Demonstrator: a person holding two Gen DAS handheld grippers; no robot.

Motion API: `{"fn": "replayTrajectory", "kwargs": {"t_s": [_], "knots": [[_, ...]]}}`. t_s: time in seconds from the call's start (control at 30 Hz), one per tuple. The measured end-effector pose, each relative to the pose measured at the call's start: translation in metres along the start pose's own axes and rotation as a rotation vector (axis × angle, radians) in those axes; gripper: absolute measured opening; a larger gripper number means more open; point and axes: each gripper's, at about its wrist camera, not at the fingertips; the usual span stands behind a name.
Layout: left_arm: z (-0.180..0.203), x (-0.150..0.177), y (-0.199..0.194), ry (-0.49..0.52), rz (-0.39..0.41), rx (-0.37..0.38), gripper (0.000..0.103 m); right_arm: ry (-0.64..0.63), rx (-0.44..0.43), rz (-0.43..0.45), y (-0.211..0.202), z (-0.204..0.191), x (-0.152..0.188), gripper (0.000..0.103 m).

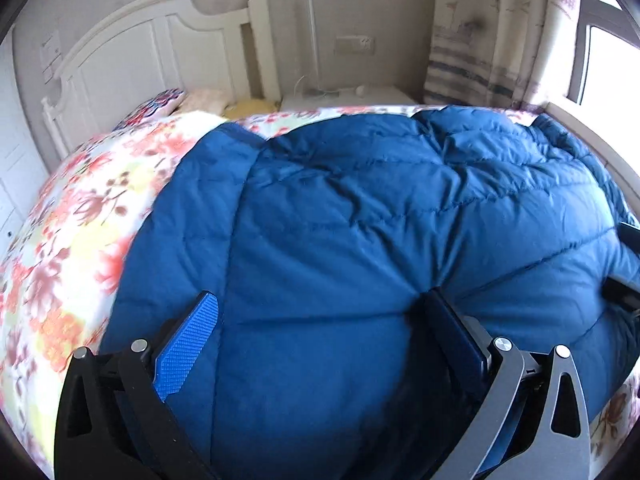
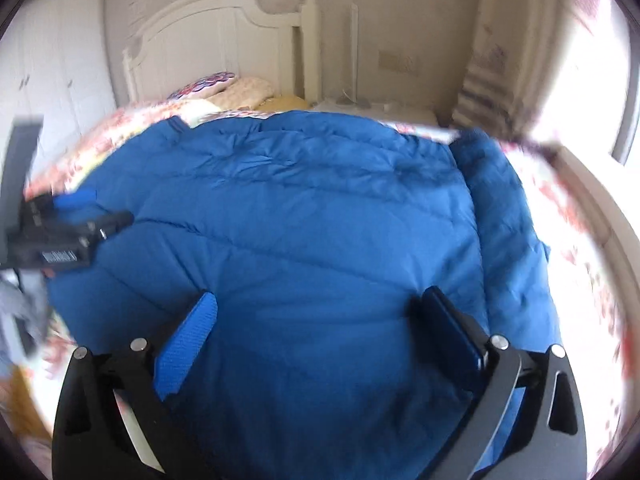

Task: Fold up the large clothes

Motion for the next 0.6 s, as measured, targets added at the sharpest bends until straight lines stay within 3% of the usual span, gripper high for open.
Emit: {"fn": "replayTrajectory", "kwargs": {"t_s": [0.17, 0.27, 0.4, 0.47, 0.53, 0.6], "knots": [[-0.007, 0.002, -0.019, 0.010, -0.032, -0.010, 0.099, 0.249, -0.130, 0.097, -0.084, 0.039, 0.010, 0.096], [-0.008, 0.005, -0.014, -0.005, -0.035, -0.010, 0.099, 0.388, -0.145, 0.050, -0.109, 0.065, 0.042, 0.096], [-0.004, 0.007, -0.008, 0.001, -0.011, -0.034, 0.099, 0.491, -0.169, -0.037, -0.109, 0.075, 0.079, 0.092], [-0.004, 0.008, -0.008, -0.003, -0.004, -0.034, 0.099, 0.530, -0.135, -0.058, -0.097, 0.077, 0.084, 0.089], [-0.006, 0.009, -0.009, 0.001, 0.006, -0.024, 0.099, 0.586, -0.140, -0.050, -0.087, 0.080, 0.085, 0.088], [-0.006, 0.011, -0.009, 0.003, 0.017, -0.017, 0.099, 0.639, -0.092, -0.012, -0.076, 0.085, 0.081, 0.088]]}}
Point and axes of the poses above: each gripper's, at about its wrist camera, not at the fingertips, and y roughly the way its jaws point, z to its right, x to its underside, and after that the axes turned 14 degrees about z, right-handed
